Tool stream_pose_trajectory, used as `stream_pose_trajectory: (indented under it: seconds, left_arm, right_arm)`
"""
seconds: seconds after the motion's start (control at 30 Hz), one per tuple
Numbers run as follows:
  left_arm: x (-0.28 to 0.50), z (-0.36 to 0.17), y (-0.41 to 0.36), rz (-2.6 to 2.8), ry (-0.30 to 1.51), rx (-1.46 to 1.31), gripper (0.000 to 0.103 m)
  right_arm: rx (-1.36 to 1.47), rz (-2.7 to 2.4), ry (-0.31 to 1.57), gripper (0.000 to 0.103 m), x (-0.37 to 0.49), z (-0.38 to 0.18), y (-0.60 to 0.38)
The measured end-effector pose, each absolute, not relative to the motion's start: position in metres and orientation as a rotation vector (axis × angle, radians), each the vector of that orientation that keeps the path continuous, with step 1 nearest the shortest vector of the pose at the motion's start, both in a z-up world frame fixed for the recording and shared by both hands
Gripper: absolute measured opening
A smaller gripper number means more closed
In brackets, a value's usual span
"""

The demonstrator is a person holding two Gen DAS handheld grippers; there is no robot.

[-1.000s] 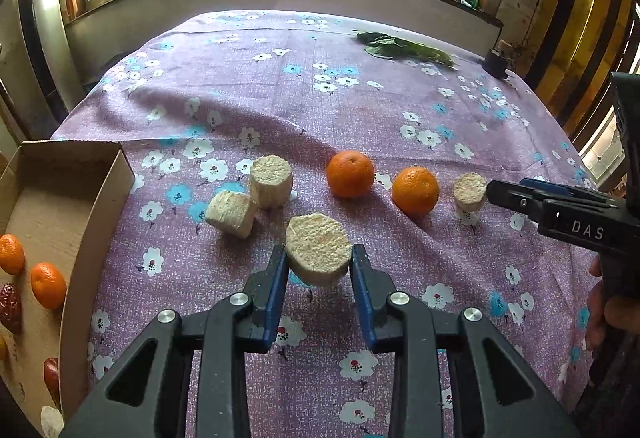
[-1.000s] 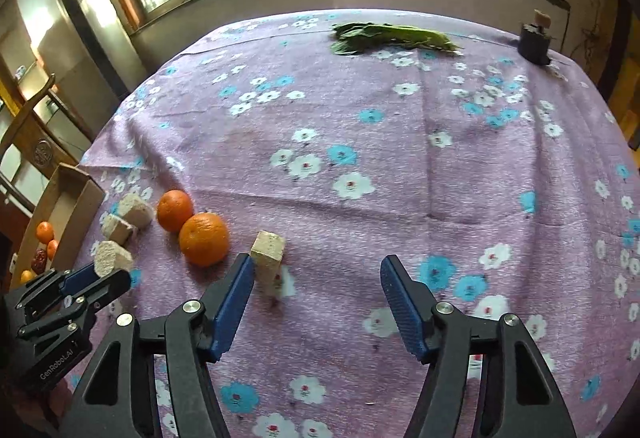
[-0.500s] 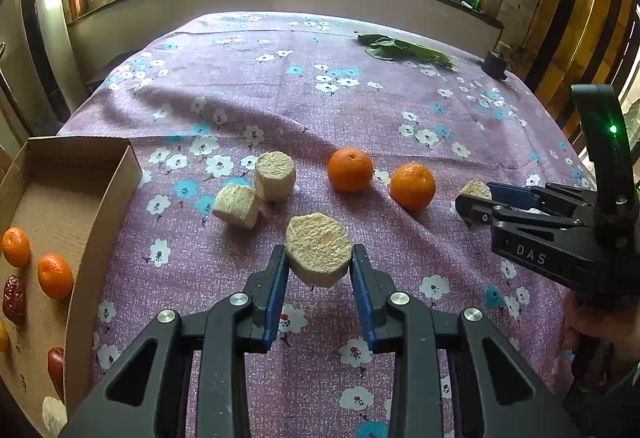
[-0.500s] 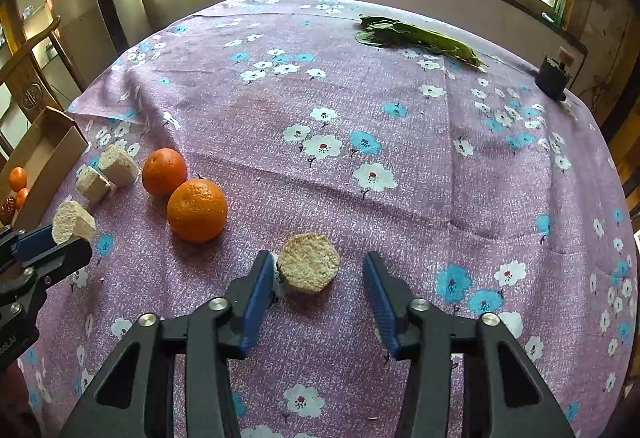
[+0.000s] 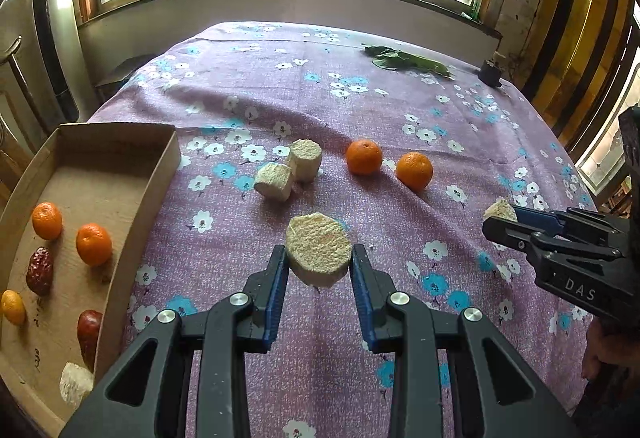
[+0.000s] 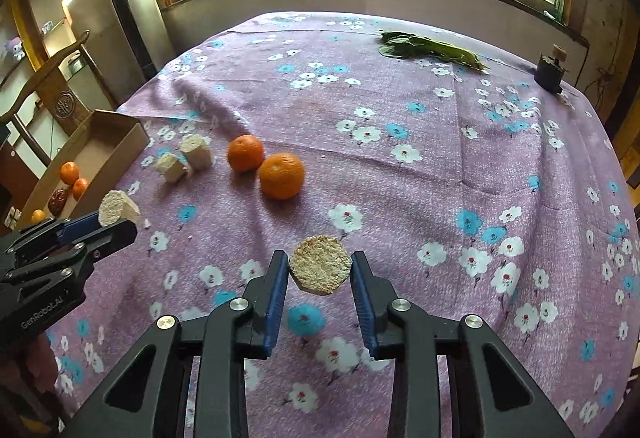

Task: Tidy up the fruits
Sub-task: 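Carry the yam slice over the tray with the left gripper while the right carries its chunk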

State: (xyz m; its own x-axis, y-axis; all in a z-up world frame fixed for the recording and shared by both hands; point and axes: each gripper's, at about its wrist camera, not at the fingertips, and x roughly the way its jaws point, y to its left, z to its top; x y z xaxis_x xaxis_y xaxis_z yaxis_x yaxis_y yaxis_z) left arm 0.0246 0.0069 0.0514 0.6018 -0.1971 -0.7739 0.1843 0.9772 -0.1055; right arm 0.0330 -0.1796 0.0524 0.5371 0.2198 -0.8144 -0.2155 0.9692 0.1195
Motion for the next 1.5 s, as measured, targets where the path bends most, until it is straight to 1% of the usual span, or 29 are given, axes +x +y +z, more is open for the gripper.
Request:
stream_pose_trajectory:
  seconds: [0.27, 0.5, 1.07, 1.5]
  left_arm:
    - [-0.006, 0.058, 0.037, -0.158, 0.858, -0.007, 0.03]
    - [-0.026, 0.063, 0.068, -0.098, 0.828, -0.006, 0.03]
    - [-0.047, 0.072, 0.141, 0.036, 0.799, -0.037, 0.03]
    - [-0.048, 0.065, 0.18, 0.111, 0.811, -0.063, 0.03]
  right_arm:
    - [-0.008, 0.352, 0.931, 0.034, -0.008, 0.063, -0.132]
    - [-0.05, 0.455, 0.908, 0.035, -0.025, 0.073, -0.085]
    - [-0.138, 0.608, 0.903, 0.035, -0.024, 0.078, 0.0]
    - [-0.178, 0.678, 0.916, 0.035, -0.01, 0.075, 0.043]
